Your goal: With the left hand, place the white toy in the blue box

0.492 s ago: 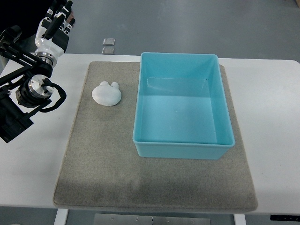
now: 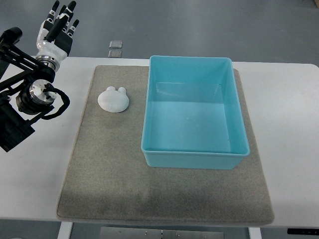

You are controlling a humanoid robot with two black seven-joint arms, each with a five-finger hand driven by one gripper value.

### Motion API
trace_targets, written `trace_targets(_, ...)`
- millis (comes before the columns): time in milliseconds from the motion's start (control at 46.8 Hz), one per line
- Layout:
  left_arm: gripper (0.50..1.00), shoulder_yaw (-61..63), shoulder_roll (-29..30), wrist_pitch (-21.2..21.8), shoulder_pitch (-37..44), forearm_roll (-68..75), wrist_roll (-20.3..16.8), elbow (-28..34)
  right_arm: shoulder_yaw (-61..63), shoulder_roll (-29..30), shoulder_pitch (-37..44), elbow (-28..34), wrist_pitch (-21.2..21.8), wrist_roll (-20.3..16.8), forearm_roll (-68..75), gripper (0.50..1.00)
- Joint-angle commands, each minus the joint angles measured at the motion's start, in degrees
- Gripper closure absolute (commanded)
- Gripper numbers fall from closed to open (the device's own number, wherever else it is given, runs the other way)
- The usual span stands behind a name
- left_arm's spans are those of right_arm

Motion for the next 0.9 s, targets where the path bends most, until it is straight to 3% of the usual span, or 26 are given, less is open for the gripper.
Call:
trace_targets(0,0.506,-0.09,-0.09,0.09,-0.12,-0.07,0.0,0.11,-0.03,0.0,0.0,0.0,0.0,0.0,0.0,0.564)
trace_targets(513,0.506,0.61,0.17,0.0,-0.12,0.11,0.0,2.22,-0.03,0.0,0.0,0.0,0.0,0.0,0.0,0.564)
trace_targets(876,0.506,1.05,0.08,-5.71,-0.21,0.28,0.09,5.3,0.06,0.0,0.0,0.0,0.0,0.0,0.0,0.564)
